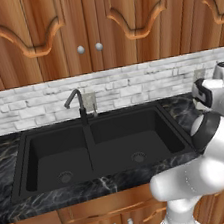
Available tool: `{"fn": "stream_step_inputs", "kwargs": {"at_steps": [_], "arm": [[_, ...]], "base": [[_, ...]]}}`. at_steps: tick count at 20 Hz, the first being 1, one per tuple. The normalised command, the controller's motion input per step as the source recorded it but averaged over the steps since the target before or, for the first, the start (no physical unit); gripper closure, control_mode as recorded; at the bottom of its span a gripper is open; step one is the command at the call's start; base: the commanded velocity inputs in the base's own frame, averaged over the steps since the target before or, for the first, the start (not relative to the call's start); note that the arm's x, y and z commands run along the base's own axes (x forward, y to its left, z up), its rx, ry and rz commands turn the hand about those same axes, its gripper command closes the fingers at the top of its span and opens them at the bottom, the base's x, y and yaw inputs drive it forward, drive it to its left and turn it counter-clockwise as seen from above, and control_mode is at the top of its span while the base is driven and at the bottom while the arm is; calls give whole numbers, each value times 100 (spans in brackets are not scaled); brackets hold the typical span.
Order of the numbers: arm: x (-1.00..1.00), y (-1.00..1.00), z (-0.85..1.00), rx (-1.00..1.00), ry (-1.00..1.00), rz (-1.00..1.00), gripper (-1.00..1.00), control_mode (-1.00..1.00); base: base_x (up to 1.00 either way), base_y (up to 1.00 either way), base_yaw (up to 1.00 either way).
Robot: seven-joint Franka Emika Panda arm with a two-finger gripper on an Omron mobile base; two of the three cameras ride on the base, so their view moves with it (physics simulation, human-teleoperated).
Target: Place the bowl in the left basin and the jug in the right basin of the sink.
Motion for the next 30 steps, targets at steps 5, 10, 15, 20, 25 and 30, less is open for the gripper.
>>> {"fn": "stream_step_inputs", "kwargs": {"at_steps": [5,10,15,20,25,30], "arm": [[8,0,-15,1,1,0,-100,-100],[1,-2,-16,1,7,0,-100,-100],[-7,-1,-16,0,10,0,100,-100],[-14,1,-19,1,7,0,100,-100],[-22,1,-18,6,1,-3,100,-100],[-30,0,-11,9,-1,-6,100,-100]], "base": [[0,0,0],[0,0,0],[0,0,0],[0,0,0],[0,0,0],[0,0,0]]}}
